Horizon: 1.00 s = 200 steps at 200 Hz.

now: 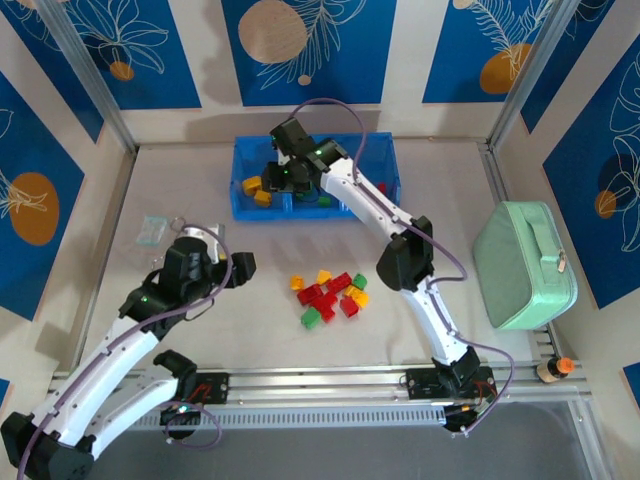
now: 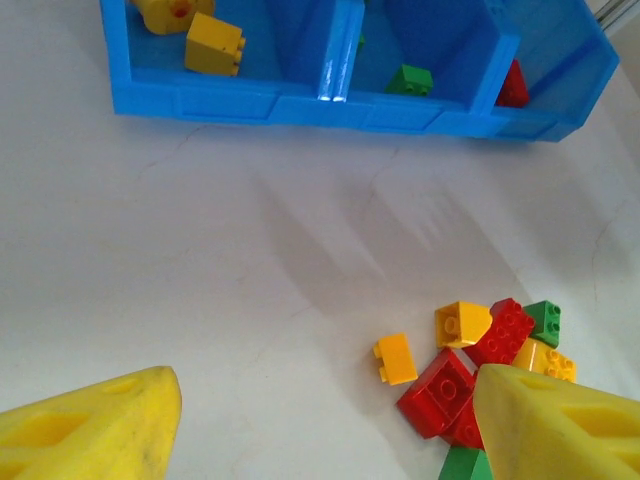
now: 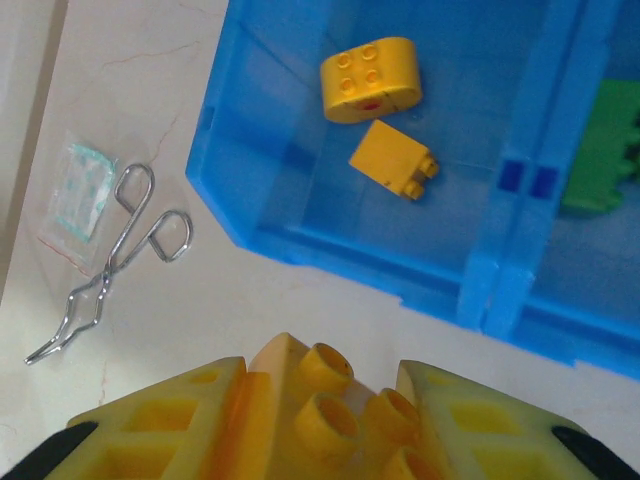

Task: Sort the legos into containers by color
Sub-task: Place the lego in the container.

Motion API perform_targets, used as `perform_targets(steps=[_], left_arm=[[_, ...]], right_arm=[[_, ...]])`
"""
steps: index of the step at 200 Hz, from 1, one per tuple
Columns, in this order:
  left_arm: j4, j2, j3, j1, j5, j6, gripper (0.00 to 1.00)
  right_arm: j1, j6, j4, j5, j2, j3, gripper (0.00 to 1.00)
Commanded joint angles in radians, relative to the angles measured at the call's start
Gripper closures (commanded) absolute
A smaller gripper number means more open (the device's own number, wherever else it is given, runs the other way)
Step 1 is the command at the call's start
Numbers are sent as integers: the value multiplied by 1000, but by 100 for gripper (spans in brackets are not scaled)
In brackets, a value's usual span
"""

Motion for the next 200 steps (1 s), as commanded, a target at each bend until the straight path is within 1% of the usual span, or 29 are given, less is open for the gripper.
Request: perform_targets(steps=[1,12,38,77,117,121,123,126,132,136,143,145,147,156,160,171,200], left_arm=[[-55,-20,29,-8,-16,-8,23],[-64,-25,31,-8,-14,-6,23],[-78,-34,28,-8,-11,-4,23],[-85,-40,22,-8,-5,-15,23],[-119,-64,31,-8,-16,-22,23],[-123,-66,31,-8,-18,-23,23],[-125,-67,32,-8,-18,-23,23],[-126,-67,32,-8,-20,-23,23],[-128,-67,32,-8,-22,-22,23],[-129,-66,32,-8,-23,-23,23],[-129,-65,32,-8,-23,-24,23],[-130,-64,34,-8,-24,-24,23],[-130,-64,34,-8,-24,-24,23],[-132,-59,35,-8,-28,-22,23],[-133,-58,38,-8,-31,-19,23],[-136,-51,44,-8,-38,-15,23],[-121,-22,45,-8,-24,-16,23]], right_arm=[[-2,-38,-41,-84,67,116,89],[-6,-48,-19,-103,82,126,89],[-10,-59,81,-127,88,91,88],[-5,-47,179,-96,144,130,88],[-35,-21,207,-28,232,276,86],[-35,-22,210,-18,229,277,83],[-36,-24,213,-15,227,276,80],[-37,-27,218,-9,222,275,72],[-37,-34,227,0,213,266,53],[-35,-36,229,7,206,264,42],[-35,-40,227,12,193,260,31],[-34,-42,224,12,190,260,26],[-34,-43,224,12,187,258,17],[-31,-55,208,18,167,256,4],[-29,-60,200,23,156,253,2],[-28,-69,177,36,122,241,0],[-31,-73,144,55,-2,151,1]])
